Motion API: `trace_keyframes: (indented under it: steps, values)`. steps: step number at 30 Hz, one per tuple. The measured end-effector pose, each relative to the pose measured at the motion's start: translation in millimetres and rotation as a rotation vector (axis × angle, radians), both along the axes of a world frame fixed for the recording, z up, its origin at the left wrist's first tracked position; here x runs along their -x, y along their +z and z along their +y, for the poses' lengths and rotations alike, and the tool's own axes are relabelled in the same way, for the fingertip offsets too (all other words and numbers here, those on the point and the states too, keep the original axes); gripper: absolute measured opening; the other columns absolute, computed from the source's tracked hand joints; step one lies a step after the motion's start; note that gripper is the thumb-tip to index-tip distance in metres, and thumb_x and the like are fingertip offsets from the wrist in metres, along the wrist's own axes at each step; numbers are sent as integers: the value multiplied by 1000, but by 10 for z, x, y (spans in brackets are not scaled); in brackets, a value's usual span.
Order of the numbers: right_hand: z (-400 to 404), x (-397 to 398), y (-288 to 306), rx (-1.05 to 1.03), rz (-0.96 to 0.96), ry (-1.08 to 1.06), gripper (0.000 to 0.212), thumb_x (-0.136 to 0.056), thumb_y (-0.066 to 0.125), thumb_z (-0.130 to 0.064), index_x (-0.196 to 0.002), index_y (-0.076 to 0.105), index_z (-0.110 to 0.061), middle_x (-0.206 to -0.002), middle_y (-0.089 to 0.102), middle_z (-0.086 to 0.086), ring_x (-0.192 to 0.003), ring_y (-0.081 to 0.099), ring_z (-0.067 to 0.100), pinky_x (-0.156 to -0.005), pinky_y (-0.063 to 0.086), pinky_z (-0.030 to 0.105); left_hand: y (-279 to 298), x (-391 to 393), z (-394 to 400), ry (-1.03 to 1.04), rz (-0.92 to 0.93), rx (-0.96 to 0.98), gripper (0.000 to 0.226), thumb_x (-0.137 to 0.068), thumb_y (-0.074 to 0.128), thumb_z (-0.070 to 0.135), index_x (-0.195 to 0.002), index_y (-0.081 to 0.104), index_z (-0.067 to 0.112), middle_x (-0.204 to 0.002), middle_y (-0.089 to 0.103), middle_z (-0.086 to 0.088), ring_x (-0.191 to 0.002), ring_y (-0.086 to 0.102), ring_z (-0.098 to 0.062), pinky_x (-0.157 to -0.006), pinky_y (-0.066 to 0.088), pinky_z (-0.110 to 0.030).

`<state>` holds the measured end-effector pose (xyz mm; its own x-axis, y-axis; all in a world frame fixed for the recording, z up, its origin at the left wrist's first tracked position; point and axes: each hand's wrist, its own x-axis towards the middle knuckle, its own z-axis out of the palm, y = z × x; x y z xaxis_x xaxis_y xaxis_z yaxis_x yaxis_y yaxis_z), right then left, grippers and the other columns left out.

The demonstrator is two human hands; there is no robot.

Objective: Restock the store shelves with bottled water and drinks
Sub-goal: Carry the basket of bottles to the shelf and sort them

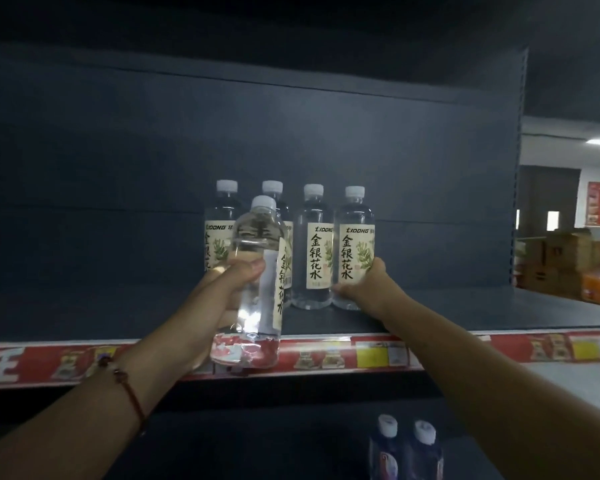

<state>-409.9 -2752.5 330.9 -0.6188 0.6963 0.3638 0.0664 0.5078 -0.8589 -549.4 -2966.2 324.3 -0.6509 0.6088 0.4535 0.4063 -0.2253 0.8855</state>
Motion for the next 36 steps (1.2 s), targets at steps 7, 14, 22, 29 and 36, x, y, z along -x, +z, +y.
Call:
trace_keyframes:
  steps: [7,14,22,29,36]
  values:
    - [-480,-343,1,-344,153,-213,45,-88,68,-31,-130,50,-27,-128,58,-8,-110,58,7,-93,54,36,-30,-421,-226,-36,-30,47,75,-62,73,70,-121,62,25,-116,70,-9,-96,72,-28,-77,59,-34]
    - [-1545,-808,-4,9,-63,504,67,-83,66,-62,-139,48,-30,-136,61,-6,-116,63,14,-98,52,42,185,-992,-161,-8,-23,-78,47,-84,59,61,-122,61,32,-108,72,8,-99,69,-10,-82,52,-33]
    - [-1030,-1148,172,-52,172,370,15,-87,71,-14,-101,71,-9,-84,74,0,-76,69,6,-66,49,13,332,-1316,-56,53,553,421,81,-82,11,87,-138,50,44,-137,59,13,-124,56,-14,-108,40,-41]
    - [-326,-984,99,229,176,92,75,-72,69,-56,-131,43,-17,-123,60,5,-110,60,23,-96,46,44,-74,-1156,38,329,1089,716,63,-84,42,79,-112,70,30,-100,69,8,-92,63,-11,-78,52,-28]
    - [105,-820,131,97,59,-109,65,-74,85,-29,-119,46,-6,-106,66,10,-96,66,24,-82,55,39,-37,-1167,166,466,1154,685,56,-78,49,76,-95,70,26,-86,66,10,-79,59,-12,-64,38,-30]
